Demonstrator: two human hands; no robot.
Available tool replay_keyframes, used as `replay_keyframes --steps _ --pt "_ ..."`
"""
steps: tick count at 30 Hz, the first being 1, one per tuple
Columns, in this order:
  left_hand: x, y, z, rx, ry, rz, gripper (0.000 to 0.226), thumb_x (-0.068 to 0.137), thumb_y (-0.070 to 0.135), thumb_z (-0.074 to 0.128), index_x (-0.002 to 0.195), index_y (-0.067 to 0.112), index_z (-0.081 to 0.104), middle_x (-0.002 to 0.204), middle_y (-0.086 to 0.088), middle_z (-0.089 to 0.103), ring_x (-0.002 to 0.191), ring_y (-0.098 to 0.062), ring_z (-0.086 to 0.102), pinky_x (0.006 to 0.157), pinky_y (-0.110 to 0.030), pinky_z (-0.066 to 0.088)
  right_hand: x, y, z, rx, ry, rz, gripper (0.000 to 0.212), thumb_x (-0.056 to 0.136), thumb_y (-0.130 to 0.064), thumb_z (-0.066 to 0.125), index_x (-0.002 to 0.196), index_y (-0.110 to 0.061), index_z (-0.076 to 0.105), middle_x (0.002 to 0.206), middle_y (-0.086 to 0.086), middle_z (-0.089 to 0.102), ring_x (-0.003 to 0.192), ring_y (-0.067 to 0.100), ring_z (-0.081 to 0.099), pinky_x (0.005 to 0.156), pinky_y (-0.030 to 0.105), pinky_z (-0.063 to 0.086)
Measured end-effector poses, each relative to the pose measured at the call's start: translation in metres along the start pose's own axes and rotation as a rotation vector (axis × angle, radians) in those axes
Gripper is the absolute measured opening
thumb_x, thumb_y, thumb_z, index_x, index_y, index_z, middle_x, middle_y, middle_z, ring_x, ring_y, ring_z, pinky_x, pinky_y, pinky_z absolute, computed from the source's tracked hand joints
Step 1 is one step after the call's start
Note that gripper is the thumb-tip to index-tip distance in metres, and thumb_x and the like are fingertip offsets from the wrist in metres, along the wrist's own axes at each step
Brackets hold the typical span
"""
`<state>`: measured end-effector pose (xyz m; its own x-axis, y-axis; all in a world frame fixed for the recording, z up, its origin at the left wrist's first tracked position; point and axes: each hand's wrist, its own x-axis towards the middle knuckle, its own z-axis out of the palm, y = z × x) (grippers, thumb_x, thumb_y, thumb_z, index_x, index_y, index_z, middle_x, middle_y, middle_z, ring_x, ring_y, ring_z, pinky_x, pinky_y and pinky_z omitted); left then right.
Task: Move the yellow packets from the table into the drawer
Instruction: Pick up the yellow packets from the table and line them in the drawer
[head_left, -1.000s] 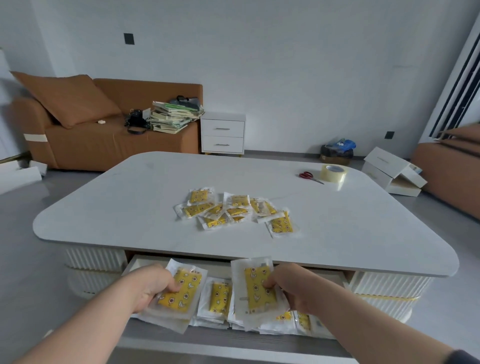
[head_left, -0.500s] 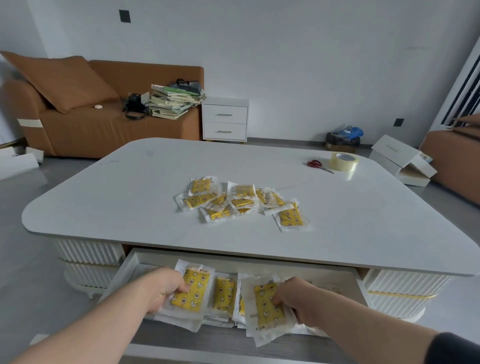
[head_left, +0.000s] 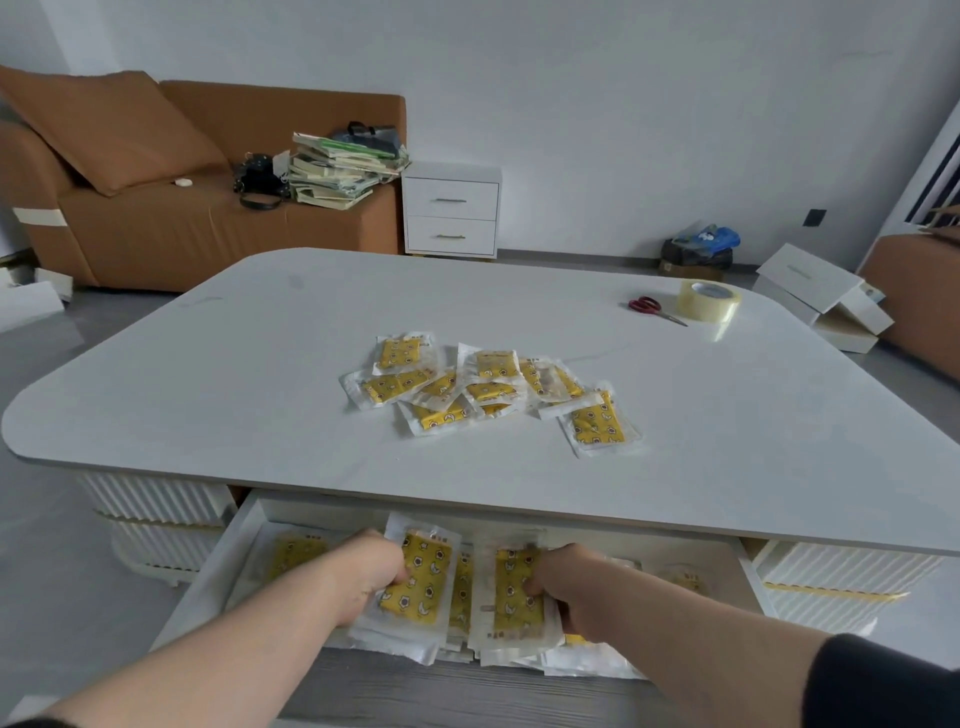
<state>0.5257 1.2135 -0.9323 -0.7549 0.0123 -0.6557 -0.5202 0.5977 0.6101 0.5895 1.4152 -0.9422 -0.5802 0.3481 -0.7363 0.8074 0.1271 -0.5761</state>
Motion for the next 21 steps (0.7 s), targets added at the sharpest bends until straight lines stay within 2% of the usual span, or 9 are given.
replay_keyframes --steps 2,4,8,10,13,15,17,18,21 --pt "0.005 0.001 0.002 0.012 0.025 0.005 0.042 0.086 -0.003 0.062 0.126 0.001 0.05 0.122 -0.017 0.058 0.116 -0.032 0.054 0.098 -0.037 0.043 0.004 -0.001 0.002 0.022 0.006 0.002 0.008 0.087 0.0 0.058 0.085 -0.007 0.055 0.121 0.015 0.063 0.111 0.032 0.064 0.095 0.048 0.053" --pt "0.008 0.0 0.004 0.057 0.053 -0.001 0.046 0.087 -0.003 0.061 0.13 0.0 0.047 0.125 -0.018 0.056 0.118 -0.033 0.052 0.094 -0.037 0.042 0.008 -0.002 0.006 -0.002 0.0 0.014 0.005 0.088 -0.002 0.058 0.091 -0.005 0.056 0.117 0.018 0.066 0.107 0.03 0.066 0.094 0.049 0.053" --pt "0.015 -0.001 0.012 0.092 0.059 -0.027 0.037 0.087 -0.004 0.056 0.123 -0.001 0.053 0.109 -0.015 0.058 0.101 -0.03 0.054 0.083 -0.035 0.046 0.005 -0.007 0.015 0.058 -0.026 0.023 0.007 0.09 0.005 0.053 0.091 -0.002 0.054 0.1 0.013 0.065 0.098 0.027 0.067 0.092 0.043 0.055" --pt "0.019 0.001 0.014 0.122 0.065 -0.02 0.032 0.088 -0.004 0.054 0.12 -0.001 0.056 0.1 -0.013 0.057 0.094 -0.028 0.054 0.078 -0.034 0.046 -0.001 -0.009 0.017 0.105 -0.032 0.053 0.011 0.091 0.008 0.049 0.088 -0.002 0.055 0.104 0.016 0.067 0.1 0.03 0.069 0.09 0.045 0.056" --pt "0.02 0.003 0.014 0.189 0.126 0.009 0.029 0.091 -0.001 0.049 0.119 0.0 0.053 0.089 -0.009 0.053 0.077 -0.02 0.051 0.064 -0.03 0.045 0.005 -0.009 0.021 0.01 -0.057 -0.003 0.024 0.093 0.005 0.048 0.116 0.002 0.056 0.089 0.007 0.058 0.095 0.023 0.063 0.089 0.034 0.056" --pt "0.024 0.002 0.015 0.249 0.175 0.024 0.029 0.091 0.0 0.05 0.12 0.001 0.052 0.078 -0.005 0.047 0.066 -0.015 0.046 0.052 -0.025 0.04 0.008 -0.008 0.023 -0.027 -0.013 -0.045 0.036 0.093 0.0 0.051 0.129 0.002 0.051 0.098 0.008 0.057 0.092 0.02 0.054 0.074 0.026 0.053" --pt "0.027 0.0 0.015 0.29 0.192 0.031 0.029 0.09 0.0 0.053 0.119 0.002 0.053 0.077 -0.004 0.047 0.064 -0.014 0.045 0.05 -0.024 0.039 0.01 -0.007 0.026 -0.145 0.029 -0.092 0.036 0.091 -0.005 0.054 0.127 -0.001 0.054 0.115 0.012 0.061 0.085 0.018 0.054 0.067 0.023 0.049" --pt "0.027 -0.002 0.015 0.317 0.197 0.032 0.028 0.09 0.001 0.054 0.118 0.003 0.054 0.079 -0.004 0.049 0.065 -0.014 0.047 0.052 -0.024 0.041 0.01 -0.006 0.027 -0.209 0.052 -0.112 0.033 0.092 -0.006 0.054 0.124 -0.003 0.055 0.114 0.012 0.063 0.078 0.017 0.053 0.066 0.024 0.049" --pt "0.028 -0.003 0.013 0.379 0.216 0.021 0.028 0.088 0.005 0.058 0.116 0.005 0.056 0.087 -0.005 0.055 0.069 -0.016 0.052 0.056 -0.024 0.045 -0.007 -0.011 0.027 -0.705 0.068 -0.121 0.015 0.095 0.0 0.052 0.107 -0.01 0.054 0.076 0.004 0.048 0.066 0.02 0.045 0.062 0.028 0.042"
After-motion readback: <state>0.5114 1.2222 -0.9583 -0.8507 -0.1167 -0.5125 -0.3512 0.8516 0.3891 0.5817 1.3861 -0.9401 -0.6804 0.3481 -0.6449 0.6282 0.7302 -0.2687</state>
